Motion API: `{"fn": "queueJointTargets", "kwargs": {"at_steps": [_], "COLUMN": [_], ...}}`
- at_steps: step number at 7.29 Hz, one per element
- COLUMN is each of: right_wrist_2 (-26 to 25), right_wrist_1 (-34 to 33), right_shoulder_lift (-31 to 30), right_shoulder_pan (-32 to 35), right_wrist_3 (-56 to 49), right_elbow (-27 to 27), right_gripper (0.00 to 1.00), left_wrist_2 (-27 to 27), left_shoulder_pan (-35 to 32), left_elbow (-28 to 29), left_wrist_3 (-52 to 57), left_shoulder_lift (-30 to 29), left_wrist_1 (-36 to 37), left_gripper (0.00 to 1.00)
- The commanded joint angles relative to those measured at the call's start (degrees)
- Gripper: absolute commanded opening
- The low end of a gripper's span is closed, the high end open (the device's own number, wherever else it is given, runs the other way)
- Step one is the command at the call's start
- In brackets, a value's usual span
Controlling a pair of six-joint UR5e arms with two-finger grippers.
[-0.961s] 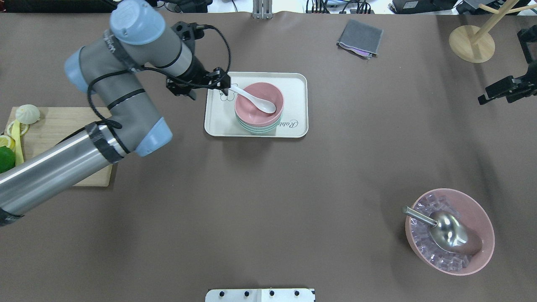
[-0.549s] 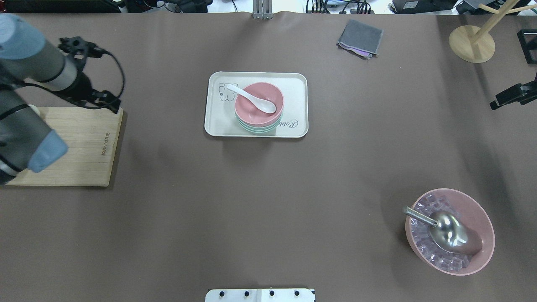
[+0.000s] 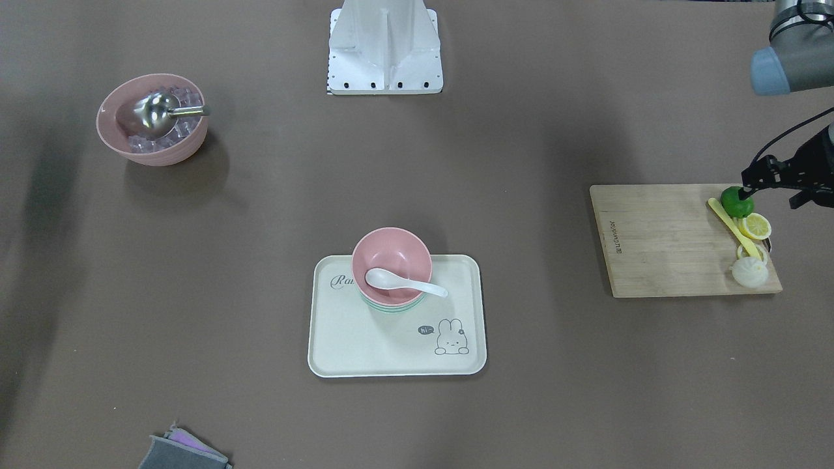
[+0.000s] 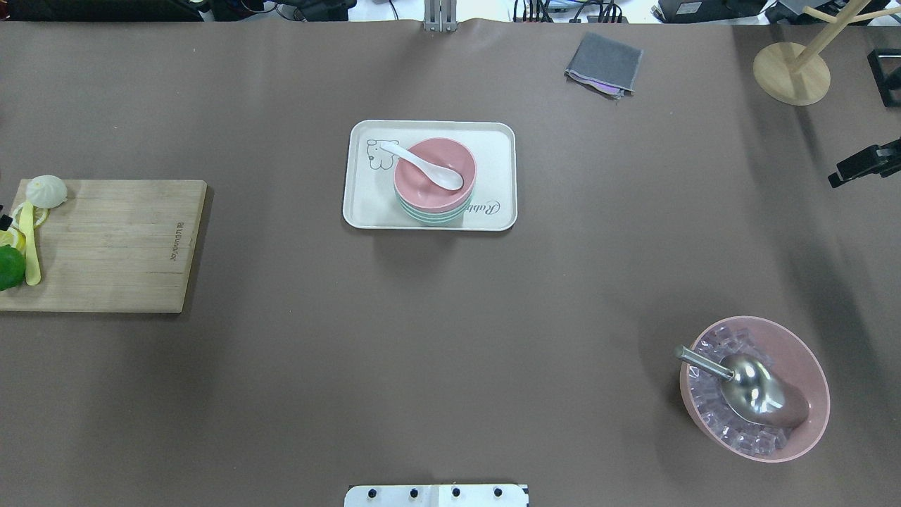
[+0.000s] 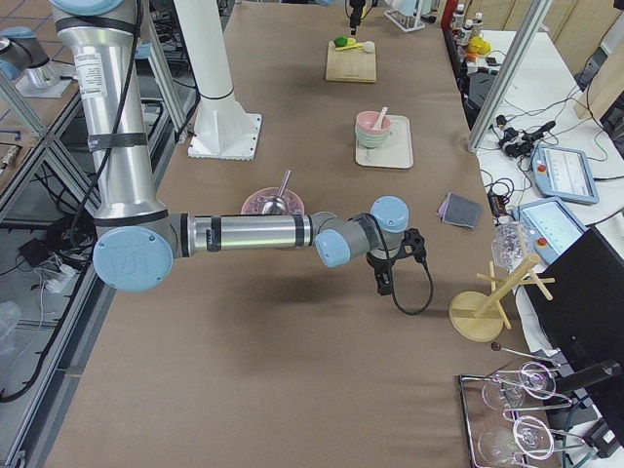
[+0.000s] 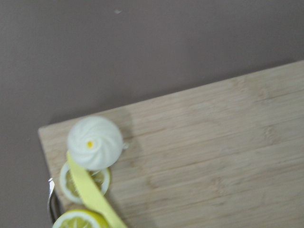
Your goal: Stack pink bowl on green and place spoon
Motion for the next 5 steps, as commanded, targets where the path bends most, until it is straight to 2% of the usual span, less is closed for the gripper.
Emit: {"fn": "queueJointTargets", "kwargs": {"at_steps": [1,5], "right_wrist_2": [-0.09,-0.27], "right_wrist_1": [0.14,0.06], "right_shoulder_lift": [0.42,1.38], "right_shoulder_pan": [-0.09,-0.17], "right_wrist_3": [0.16,0.08], "right_elbow": [-0.13,-0.65], "right_gripper": [1.00,1.00], "left_wrist_2": [-1.00,-0.65], "left_shoulder_pan": [-0.82,-0.82], "left_elbow": [1.07,0.72], "left_wrist_3": [1.54,1.10], "left_shoulder_lift": [1.24,0.45], "left_wrist_1": [-0.35,-0.44], "left_gripper": [0.98,0.98]}}
